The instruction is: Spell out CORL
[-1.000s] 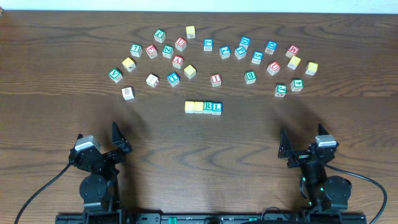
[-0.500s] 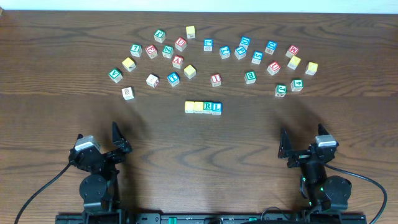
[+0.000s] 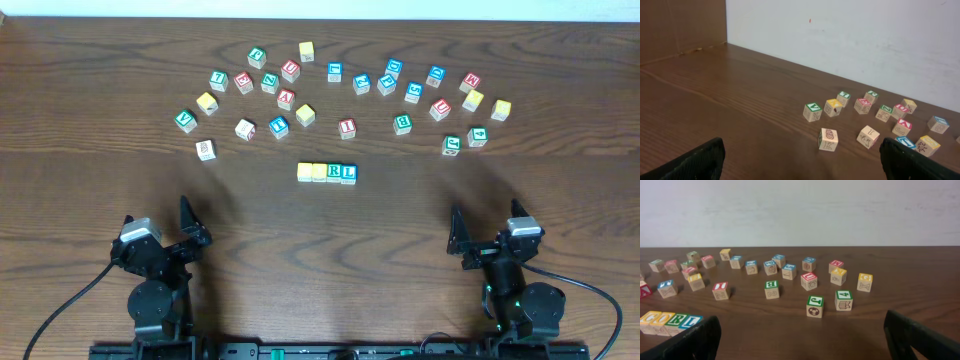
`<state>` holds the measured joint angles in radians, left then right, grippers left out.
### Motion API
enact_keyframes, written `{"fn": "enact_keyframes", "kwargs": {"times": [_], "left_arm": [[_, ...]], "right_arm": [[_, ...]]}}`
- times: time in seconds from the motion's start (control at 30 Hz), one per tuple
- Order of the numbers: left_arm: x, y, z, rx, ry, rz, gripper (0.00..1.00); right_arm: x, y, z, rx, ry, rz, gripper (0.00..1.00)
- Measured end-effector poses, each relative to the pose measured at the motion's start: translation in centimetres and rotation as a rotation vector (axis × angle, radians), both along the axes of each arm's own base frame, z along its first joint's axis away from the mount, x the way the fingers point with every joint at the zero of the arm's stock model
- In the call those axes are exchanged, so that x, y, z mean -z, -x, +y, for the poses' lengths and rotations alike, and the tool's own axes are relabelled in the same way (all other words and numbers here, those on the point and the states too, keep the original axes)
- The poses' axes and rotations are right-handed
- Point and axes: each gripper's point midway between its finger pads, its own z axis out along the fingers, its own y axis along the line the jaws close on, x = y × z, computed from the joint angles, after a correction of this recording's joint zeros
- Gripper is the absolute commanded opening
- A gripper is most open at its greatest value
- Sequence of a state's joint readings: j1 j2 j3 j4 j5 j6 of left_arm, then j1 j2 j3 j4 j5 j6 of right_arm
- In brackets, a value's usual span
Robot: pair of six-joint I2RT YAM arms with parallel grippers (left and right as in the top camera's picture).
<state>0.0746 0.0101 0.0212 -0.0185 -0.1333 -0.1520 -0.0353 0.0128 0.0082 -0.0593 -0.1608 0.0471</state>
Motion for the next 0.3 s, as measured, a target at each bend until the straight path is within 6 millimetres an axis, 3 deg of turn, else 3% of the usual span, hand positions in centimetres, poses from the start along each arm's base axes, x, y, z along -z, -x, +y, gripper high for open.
{"fn": "enact_keyframes", "kwargs": {"times": [0.3], "left_arm": [[-0.01,0.00,0.00,0.000,0.000,0.000,0.97]], "right_arm": [[0.00,0.00,0.00,0.000,0.000,0.000,0.99]]}}
